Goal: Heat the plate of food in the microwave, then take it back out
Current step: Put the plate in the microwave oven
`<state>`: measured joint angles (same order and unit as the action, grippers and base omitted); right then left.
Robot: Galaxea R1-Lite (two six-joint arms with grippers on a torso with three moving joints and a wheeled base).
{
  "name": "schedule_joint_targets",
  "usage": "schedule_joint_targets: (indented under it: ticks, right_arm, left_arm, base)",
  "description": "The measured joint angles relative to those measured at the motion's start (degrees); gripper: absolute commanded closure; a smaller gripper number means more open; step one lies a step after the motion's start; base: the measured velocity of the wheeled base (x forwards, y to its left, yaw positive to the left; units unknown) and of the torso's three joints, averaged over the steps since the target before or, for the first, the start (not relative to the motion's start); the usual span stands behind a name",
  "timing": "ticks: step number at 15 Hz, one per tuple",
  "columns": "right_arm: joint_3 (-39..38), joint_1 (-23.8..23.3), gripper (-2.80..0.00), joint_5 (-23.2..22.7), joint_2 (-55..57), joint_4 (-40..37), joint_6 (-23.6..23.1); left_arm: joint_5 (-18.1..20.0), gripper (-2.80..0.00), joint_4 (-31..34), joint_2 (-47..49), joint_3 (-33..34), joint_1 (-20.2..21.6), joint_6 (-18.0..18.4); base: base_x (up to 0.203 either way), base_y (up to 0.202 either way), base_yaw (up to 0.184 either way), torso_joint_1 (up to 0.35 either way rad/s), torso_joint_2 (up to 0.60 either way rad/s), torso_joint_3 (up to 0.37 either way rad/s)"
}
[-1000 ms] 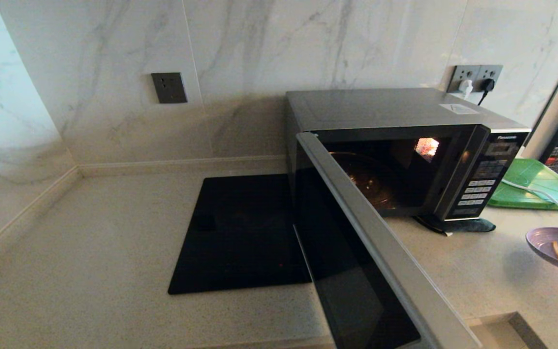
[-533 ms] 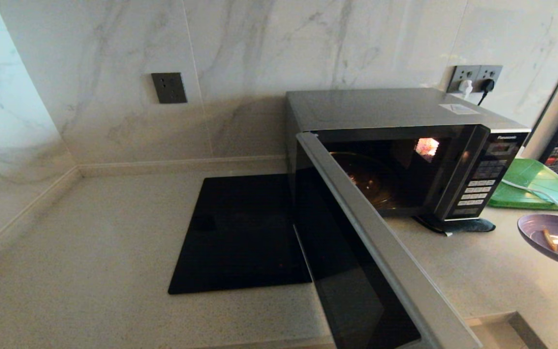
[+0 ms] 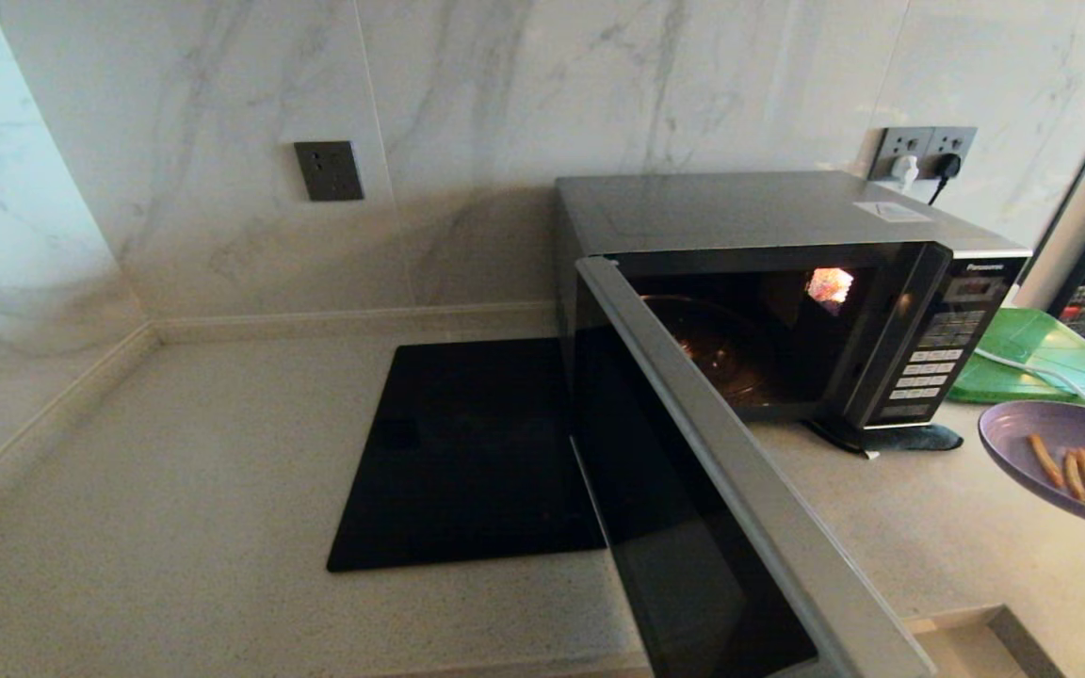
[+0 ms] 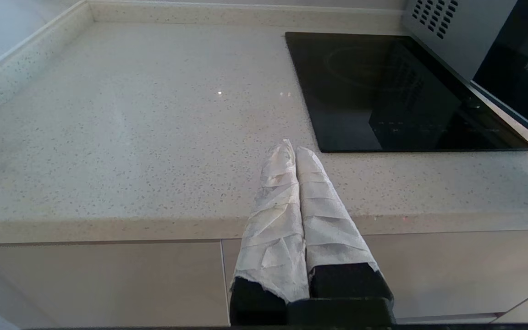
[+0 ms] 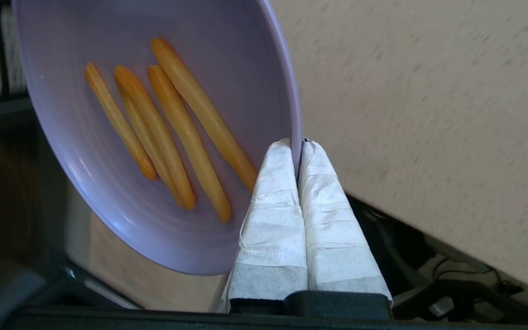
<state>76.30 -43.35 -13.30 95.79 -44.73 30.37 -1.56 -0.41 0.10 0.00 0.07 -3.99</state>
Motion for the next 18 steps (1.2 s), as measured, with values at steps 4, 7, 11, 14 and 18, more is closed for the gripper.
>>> schedule_joint_targets:
  ticks: [4, 7, 11, 14, 18]
  right_arm:
    - [-3.33, 5.55, 0.00, -0.06, -4.74, -0.04, -0.50]
    - [-5.20, 10.64, 0.00, -0.08, -7.12, -0.13, 0.02]
    - [-6.42, 17.81, 0.00, 0.01, -9.21, -0.20, 2.29]
    - [-6.68, 23.05, 0.00, 0.00, -9.96, -0.28, 2.81]
    - [-6.51, 29.65, 0.00, 0.02, -9.88, -0.22, 6.04]
  left_arm:
    - [-0.01, 0.00, 0.01, 0.00, 0.00, 0.00, 0.00]
    - [-0.04, 0.00, 0.00, 0.00, 0.00, 0.00, 0.00]
    - [-0.03, 0.00, 0.00, 0.00, 0.00, 0.00, -0.02]
    - [-0.03, 0.00, 0.00, 0.00, 0.00, 0.00, 0.00]
    - [-0.01, 0.00, 0.00, 0.00, 0.00, 0.00, -0.02]
  base:
    - [0.000, 0.000, 0.000, 0.000, 0.00, 0.000]
    - [0.000, 0.000, 0.000, 0.000, 0.00, 0.000]
    - [0.000, 0.000, 0.000, 0.000, 0.00, 0.000]
    - [0.000, 0.000, 0.000, 0.000, 0.00, 0.000]
    - [0.000, 0.000, 0.000, 0.000, 0.00, 0.000]
